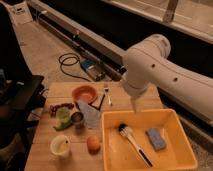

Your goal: Place grapes in metal cup

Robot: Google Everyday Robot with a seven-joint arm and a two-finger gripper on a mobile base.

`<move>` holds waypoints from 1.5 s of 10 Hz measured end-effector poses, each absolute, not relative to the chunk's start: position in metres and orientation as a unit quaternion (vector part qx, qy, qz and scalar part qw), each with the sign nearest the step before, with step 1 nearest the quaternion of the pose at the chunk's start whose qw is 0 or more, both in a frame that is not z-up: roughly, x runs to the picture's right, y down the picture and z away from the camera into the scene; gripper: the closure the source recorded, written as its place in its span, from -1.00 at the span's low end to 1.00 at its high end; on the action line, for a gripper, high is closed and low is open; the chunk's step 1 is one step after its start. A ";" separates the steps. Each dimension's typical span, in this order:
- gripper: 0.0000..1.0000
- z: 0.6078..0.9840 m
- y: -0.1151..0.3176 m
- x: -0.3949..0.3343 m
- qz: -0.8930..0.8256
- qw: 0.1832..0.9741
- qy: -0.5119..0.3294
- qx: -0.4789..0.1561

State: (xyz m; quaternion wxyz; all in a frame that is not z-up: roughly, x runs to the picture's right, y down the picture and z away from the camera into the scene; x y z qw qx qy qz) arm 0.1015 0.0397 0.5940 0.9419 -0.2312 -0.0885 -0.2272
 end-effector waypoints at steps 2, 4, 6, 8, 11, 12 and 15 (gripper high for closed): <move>-0.60 0.595 0.037 0.102 -0.229 0.943 -0.088 -0.223; -0.60 0.597 0.028 0.082 -0.248 0.942 -0.098 -0.204; -0.60 0.598 0.025 0.051 -0.269 0.937 -0.114 -0.193; -0.60 0.596 0.025 -0.006 -0.302 0.926 -0.143 -0.175; -0.60 0.590 0.028 -0.079 -0.344 0.908 -0.183 -0.152; -0.60 0.588 0.030 -0.105 -0.358 0.901 -0.198 -0.146; -0.60 0.583 0.041 -0.174 -0.387 0.883 -0.231 -0.133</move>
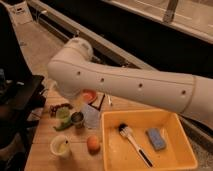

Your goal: Place grapes in metal cup

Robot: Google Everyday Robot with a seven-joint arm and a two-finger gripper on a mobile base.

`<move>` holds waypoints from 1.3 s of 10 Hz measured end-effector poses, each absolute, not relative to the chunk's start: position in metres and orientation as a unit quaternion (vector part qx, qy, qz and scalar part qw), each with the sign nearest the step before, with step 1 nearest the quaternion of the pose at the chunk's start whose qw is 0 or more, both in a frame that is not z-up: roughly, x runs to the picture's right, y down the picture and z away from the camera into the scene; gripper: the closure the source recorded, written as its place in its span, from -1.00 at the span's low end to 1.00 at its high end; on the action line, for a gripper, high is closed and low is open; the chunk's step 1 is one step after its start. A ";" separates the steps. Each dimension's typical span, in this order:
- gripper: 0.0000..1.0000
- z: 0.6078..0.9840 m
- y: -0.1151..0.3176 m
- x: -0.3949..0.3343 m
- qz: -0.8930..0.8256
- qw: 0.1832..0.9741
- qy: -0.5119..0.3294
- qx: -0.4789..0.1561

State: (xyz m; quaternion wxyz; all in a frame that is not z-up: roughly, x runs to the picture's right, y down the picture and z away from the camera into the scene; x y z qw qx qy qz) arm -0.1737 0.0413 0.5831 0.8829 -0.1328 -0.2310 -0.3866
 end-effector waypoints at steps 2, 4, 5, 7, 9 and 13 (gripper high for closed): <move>-0.60 0.583 0.043 -0.179 -0.389 0.882 -0.233 -0.132; -0.60 0.584 0.042 -0.178 -0.387 0.882 -0.232 -0.132; -0.60 0.587 0.041 -0.179 -0.389 0.882 -0.229 -0.136; -0.60 0.614 0.040 -0.187 -0.384 0.883 -0.225 -0.148; -0.60 0.650 0.041 -0.195 -0.377 0.883 -0.225 -0.164; -0.60 0.692 0.042 -0.191 -0.346 0.892 -0.226 -0.185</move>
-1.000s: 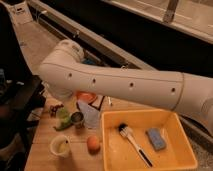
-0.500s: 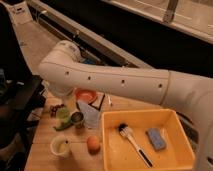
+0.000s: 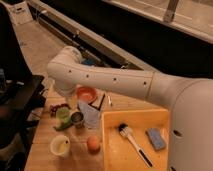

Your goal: Place grapes in metal cup

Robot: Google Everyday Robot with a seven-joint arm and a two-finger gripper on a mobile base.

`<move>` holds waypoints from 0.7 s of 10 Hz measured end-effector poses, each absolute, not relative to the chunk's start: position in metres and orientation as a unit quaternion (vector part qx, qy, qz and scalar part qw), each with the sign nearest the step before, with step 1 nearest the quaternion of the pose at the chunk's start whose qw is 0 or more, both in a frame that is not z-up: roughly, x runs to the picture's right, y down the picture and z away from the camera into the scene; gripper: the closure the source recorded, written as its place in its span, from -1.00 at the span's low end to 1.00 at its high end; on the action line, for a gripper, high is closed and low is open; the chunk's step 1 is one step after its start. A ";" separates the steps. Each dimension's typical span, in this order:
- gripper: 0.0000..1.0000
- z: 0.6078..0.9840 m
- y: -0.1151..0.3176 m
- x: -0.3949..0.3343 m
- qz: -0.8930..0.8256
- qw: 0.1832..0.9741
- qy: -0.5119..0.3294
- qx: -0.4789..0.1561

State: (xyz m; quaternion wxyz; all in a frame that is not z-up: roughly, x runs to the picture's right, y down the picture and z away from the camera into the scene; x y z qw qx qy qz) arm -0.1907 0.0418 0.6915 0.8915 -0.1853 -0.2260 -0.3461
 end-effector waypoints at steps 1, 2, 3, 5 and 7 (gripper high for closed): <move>-0.60 0.695 0.039 -0.192 -0.339 0.894 -0.228 -0.182; -0.60 0.700 0.035 -0.194 -0.327 0.898 -0.233 -0.179; -0.60 0.700 0.036 -0.193 -0.326 0.899 -0.233 -0.179; -0.60 0.700 0.036 -0.193 -0.325 0.899 -0.234 -0.180; -0.60 0.700 0.036 -0.193 -0.323 0.899 -0.232 -0.181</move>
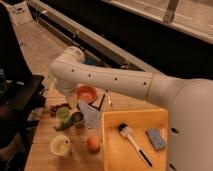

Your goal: Place grapes in metal cup

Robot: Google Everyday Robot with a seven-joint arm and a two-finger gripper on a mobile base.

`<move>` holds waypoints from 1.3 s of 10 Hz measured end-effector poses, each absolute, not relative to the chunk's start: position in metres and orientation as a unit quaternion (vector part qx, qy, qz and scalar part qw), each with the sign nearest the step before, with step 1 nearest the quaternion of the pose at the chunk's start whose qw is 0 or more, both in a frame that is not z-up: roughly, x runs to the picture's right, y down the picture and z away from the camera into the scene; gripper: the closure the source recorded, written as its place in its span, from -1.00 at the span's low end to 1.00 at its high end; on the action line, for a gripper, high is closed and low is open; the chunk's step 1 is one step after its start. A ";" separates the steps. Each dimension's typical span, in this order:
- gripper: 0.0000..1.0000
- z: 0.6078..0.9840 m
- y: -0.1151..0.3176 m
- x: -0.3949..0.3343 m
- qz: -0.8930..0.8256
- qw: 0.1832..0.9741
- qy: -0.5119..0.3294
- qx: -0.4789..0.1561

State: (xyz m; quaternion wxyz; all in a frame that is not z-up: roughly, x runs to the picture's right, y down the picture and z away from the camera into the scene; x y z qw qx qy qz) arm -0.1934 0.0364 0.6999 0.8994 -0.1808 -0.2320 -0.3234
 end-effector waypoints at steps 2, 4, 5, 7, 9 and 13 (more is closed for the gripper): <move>-0.60 0.705 0.027 -0.194 -0.320 0.909 -0.213 -0.160; -0.60 0.722 0.009 -0.199 -0.309 0.916 -0.215 -0.136; -0.60 0.731 0.004 -0.199 -0.304 0.919 -0.218 -0.129; -0.60 0.744 0.001 -0.208 -0.299 0.918 -0.230 -0.125; -0.60 0.767 -0.002 -0.227 -0.302 0.913 -0.243 -0.129; -0.60 0.802 -0.006 -0.256 -0.309 0.902 -0.275 -0.124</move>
